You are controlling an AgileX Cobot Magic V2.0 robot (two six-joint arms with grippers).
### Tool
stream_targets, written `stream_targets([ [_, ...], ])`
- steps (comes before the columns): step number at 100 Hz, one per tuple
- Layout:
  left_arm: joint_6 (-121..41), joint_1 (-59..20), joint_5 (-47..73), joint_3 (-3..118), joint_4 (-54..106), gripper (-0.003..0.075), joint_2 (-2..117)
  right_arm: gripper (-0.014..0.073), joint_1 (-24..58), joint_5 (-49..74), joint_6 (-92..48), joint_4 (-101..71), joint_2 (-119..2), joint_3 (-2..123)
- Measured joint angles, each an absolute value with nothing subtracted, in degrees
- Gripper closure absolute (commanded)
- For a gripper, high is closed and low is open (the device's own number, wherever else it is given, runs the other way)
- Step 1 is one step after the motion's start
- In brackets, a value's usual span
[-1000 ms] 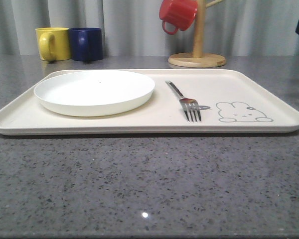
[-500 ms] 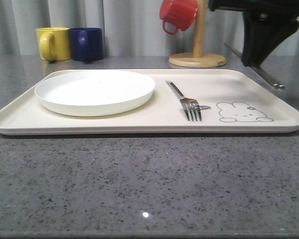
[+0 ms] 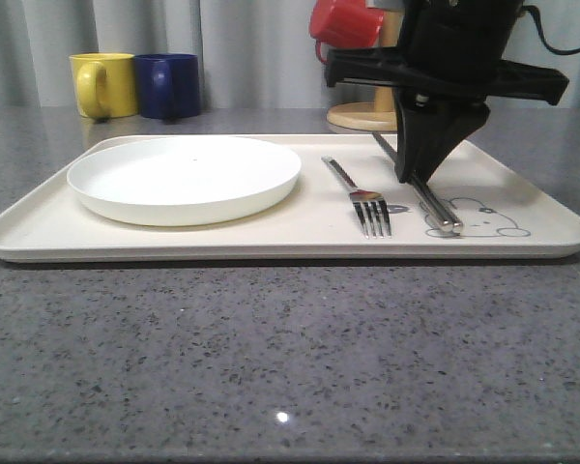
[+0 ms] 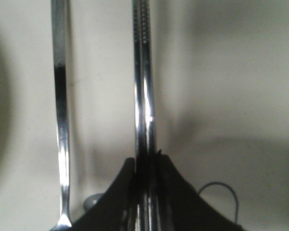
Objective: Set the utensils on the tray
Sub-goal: 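Carry the chopsticks onto the tray and lower them beside the fork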
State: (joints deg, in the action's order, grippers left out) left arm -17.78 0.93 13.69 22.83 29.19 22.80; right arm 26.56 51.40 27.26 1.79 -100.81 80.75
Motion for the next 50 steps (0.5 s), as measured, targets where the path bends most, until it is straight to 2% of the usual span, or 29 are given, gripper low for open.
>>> stream_targets([
  [21, -17.78, 0.93, 13.69, 22.83, 29.19, 0.0739, 22.8, 0.054, 26.6, 51.07, 27.5, 1.79, -102.13, 80.75],
  [40, -17.78, 0.93, 13.69, 22.83, 29.19, 0.0739, 22.8, 0.0337, 26.6, 51.07, 27.77, 1.79, -102.13, 80.75],
  [50, -17.78, 0.93, 13.69, 22.83, 29.19, 0.0739, 22.8, 0.026, 26.6, 51.07, 27.77, 1.79, -102.13, 80.75],
])
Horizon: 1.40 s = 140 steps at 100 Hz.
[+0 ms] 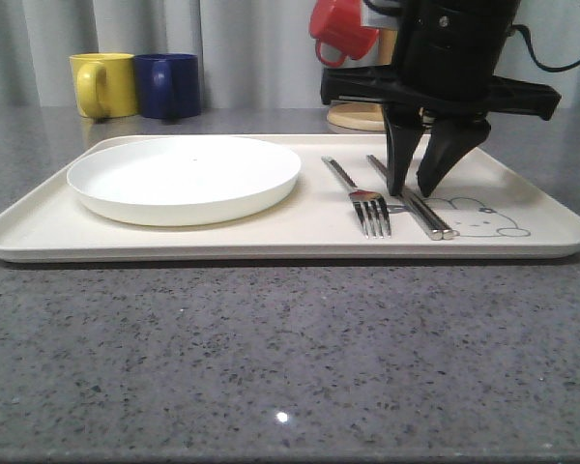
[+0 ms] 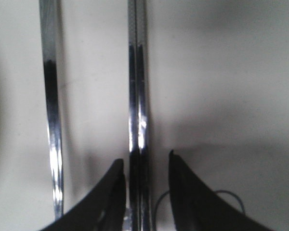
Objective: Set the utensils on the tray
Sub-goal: 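Carry the chopsticks onto the tray and lower them beside the fork, then open the right gripper, release the chopsticks, move above the spoon, then grasp the steel spoon handle with the right gripper and lift it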
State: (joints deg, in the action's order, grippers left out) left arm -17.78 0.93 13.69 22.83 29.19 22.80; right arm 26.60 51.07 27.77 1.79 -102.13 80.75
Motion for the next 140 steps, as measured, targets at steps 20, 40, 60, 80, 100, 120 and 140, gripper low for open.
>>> stream_targets([
  [20, -17.78, 0.93, 13.69, 22.83, 29.19, 0.0739, 22.8, 0.0251, 26.6, 51.3, 27.77, 2.7, -102.13, 81.34],
  [40, -17.78, 0.93, 13.69, 22.83, 29.19, 0.0739, 22.8, 0.0251, 26.14, 54.0, 25.26, 5.09, -100.44, 85.34],
  [60, -17.78, 0.93, 13.59, 22.83, 29.19, 0.0739, 22.8, 0.0252, 20.17, 56.76, 20.16, 5.37, -97.9, 86.26],
  [80, -17.78, 0.93, 13.59, 22.83, 29.19, 0.0739, 22.8, 0.0252, 10.58, 60.17, 14.41, 5.41, -97.45, 86.26],
  [100, -17.78, 0.93, 13.59, 22.83, 29.19, 0.0739, 22.8, 0.0252, 0.14, 61.5, 8.81, 4.47, -97.45, 86.26],
  [120, -17.78, 0.93, 13.59, 22.83, 29.19, 0.0739, 22.8, 0.0252, -7.59, 61.59, 2.73, 2.79, -97.45, 86.26],
  [140, -17.78, 0.93, 13.59, 22.83, 29.19, 0.0739, 22.8, 0.0252, -11.79, 61.7, -1.15, 2.7, -99.26, 86.26],
])
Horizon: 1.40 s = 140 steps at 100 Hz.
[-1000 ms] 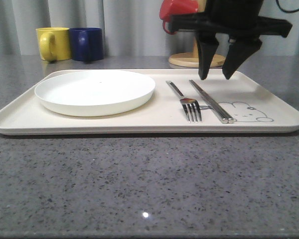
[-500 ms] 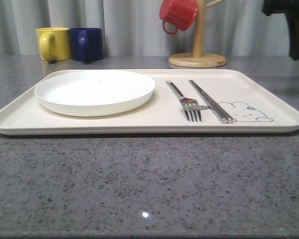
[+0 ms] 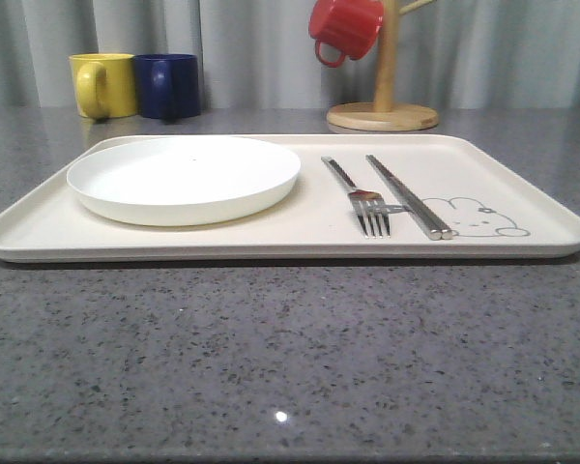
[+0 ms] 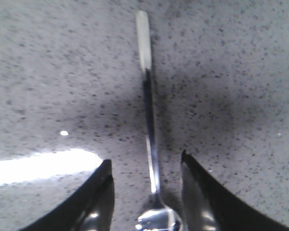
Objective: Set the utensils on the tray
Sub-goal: 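Grasp the steel spoon handle with the right gripper and lift it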
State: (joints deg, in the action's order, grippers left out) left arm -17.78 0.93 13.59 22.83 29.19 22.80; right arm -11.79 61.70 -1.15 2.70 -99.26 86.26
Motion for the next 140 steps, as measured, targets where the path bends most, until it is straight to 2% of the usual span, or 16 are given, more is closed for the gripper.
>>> stream_targets([
  [51, -17.78, 0.93, 13.59, 22.83, 29.19, 0.0739, 22.8, 0.0268, -12.57, 60.73, -1.89, 2.09, -106.88, 86.83],
  [61, -17.78, 0.93, 13.59, 22.83, 29.19, 0.0739, 22.8, 0.036, -12.57, 60.49, -1.89, 1.86, -106.92, 86.83],
  [76, -17.78, 0.93, 13.59, 22.83, 29.19, 0.0739, 22.8, 0.0585, -12.57, 60.37, -1.89, 1.74, -107.07, 86.92],
  [85, -17.78, 0.93, 13.59, 22.83, 29.19, 0.0739, 22.8, 0.0644, -12.57, 60.27, -2.0, 1.71, -107.07, 86.92],
  [117, -17.78, 0.93, 13.59, 22.83, 29.19, 0.0739, 22.8, 0.0641, -11.61, 62.84, -0.91, -1.01, -102.85, 86.8],
  [140, -17.78, 0.93, 13.59, 22.83, 29.19, 0.0739, 22.8, 0.0641, -2.99, 64.34, 4.91, -1.73, -95.38, 86.8],
])
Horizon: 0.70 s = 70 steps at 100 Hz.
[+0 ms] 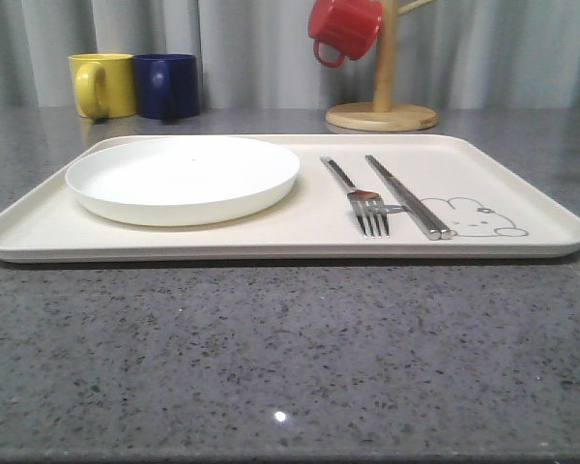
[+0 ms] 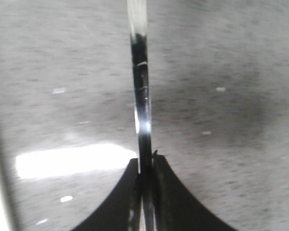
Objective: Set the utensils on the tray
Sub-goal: 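Grasp the steel spoon handle with the right gripper and lift it, then lower the spoon onto the tray beside the chopsticks and release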
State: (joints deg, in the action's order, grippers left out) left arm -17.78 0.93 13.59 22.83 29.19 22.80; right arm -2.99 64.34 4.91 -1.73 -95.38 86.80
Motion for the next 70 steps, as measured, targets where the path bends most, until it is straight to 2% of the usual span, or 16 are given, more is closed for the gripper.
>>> stream_targets([
  [38, -17.78, 0.93, 13.59, 22.83, 29.19, 0.0739, 22.8, 0.0641, 18.66, 61.36, 18.73, 2.75, -97.5, 86.8],
  [70, -17.78, 0.93, 13.59, 22.83, 29.19, 0.0739, 22.8, 0.0641, 21.64, 59.92, 22.69, 4.68, -103.17, 86.8],
])
